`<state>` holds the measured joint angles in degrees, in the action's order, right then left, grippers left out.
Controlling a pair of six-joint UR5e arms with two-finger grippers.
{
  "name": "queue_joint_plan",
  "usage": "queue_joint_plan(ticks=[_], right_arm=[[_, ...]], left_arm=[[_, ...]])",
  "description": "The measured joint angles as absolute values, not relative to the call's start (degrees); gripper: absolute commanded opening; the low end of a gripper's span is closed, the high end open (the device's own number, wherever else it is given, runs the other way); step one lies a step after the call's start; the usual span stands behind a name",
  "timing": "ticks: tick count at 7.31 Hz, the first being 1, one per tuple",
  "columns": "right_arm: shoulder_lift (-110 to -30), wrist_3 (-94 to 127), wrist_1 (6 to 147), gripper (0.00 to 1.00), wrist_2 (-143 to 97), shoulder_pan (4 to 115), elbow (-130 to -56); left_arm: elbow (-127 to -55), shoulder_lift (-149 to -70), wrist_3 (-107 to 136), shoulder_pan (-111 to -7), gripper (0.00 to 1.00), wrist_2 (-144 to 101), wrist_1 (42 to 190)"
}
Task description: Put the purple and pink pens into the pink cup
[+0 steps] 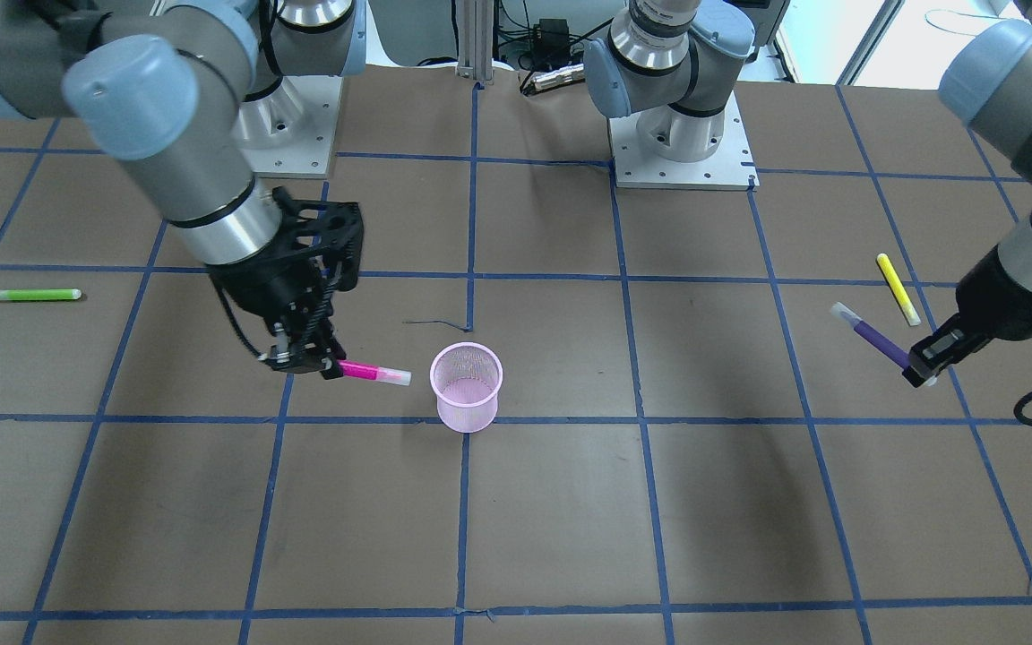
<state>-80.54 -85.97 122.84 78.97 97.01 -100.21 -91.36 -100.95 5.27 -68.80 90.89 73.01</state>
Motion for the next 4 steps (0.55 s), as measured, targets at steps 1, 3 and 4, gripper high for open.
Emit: queue_joint_plan(ticks=[1,3,4], right_arm=[[-79.8,-82.4,124.9,0.00,85.2,102.6,-100.2],[-77.3,-77.2,127.3,0.00,96.0,110.2,-100.2],[-76.0,-75.7,127.6,0.00,99.9,112.3,-100.2]], left_arm=[[-91.3,-100.0,6.4,-70.5,0.00,91.0,73.1],[-91.6,-99.4,7.0,-71.3,0.00,91.1,73.1],[-91.8,-99.3,7.0,-71.1,0.00,90.9,73.1]])
